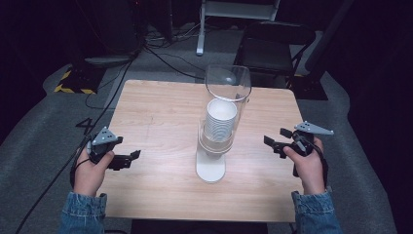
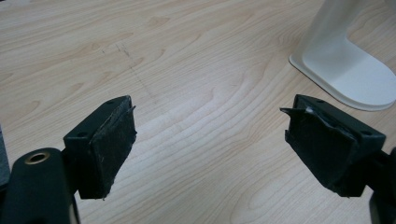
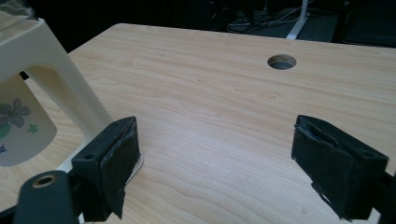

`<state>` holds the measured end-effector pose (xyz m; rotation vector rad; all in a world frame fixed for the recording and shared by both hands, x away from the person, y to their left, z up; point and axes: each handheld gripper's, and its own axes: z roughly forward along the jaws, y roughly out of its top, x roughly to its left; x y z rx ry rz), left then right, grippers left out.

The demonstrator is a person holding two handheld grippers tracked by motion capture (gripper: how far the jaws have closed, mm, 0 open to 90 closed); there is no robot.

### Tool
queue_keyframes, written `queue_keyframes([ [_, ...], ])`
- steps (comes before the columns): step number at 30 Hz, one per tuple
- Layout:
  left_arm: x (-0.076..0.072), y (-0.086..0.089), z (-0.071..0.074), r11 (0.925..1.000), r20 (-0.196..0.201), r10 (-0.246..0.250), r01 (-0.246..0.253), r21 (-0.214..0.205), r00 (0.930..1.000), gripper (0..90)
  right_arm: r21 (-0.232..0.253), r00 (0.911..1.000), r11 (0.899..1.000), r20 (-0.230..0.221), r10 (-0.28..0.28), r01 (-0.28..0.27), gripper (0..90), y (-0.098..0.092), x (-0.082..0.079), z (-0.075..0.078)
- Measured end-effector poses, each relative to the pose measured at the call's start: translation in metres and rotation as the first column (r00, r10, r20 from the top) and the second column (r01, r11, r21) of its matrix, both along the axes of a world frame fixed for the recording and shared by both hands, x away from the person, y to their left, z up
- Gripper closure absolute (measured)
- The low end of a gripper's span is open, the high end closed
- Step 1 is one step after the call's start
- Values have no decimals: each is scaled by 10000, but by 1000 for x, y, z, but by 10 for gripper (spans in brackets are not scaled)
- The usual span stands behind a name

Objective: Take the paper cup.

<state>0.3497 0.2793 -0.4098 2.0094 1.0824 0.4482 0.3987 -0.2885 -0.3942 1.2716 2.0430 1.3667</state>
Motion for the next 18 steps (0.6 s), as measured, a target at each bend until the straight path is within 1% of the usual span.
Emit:
queue_keyframes([
  [2, -1, -1, -1, 10000, -47, -44, 44, 32, 10000, 158, 132, 9999, 9999, 50, 111, -111, 160, 12, -2, 1],
  [3, -1, -1, -1, 10000, -47, -44, 44, 32, 10000, 158, 132, 9999, 9999, 50, 111, -111, 160, 12, -2, 1],
  [4, -1, 0, -1, 9999, -23, -76, 76, 74, 10000, 158, 137, 9997, 9997, 100, 211, -213, 161, 16, -3, 2],
  [5, -1, -1, -1, 10000, -15, -59, 59, 60, 10000, 158, 56, 9984, 9984, 80, 566, -566, 163, 26, -6, 4],
  [6, -1, -1, -1, 10000, -18, -71, 71, 53, 10000, 158, 42, 9974, 9974, 46, 715, -715, 163, 30, -7, 4],
  [9, 0, -2, -2, 9999, -44, -112, 112, 87, 9999, 158, 63, 9928, 9928, 51, 1199, -1199, 163, 41, -10, 5],
  [13, 1, -3, -2, 9999, -83, -141, 141, 85, 9999, 158, 97, 9869, 9868, 53, 1614, -1615, 161, 55, -14, 5],
  [15, 1, -4, -2, 9999, -109, -146, 147, 78, 9998, 159, 2, 9833, 9833, -8, 1817, -1817, 162, 63, -16, 3],
  [17, 1, -4, -2, 9995, -128, -274, 276, 141, 9995, 161, -170, 9770, 9769, -144, 2126, -2129, 161, 70, -18, 1],
  [18, 1, -4, -2, 9995, -128, -274, 276, 141, 9995, 161, -170, 9770, 9769, -144, 2126, -2129, 161, 70, -18, 1],
])
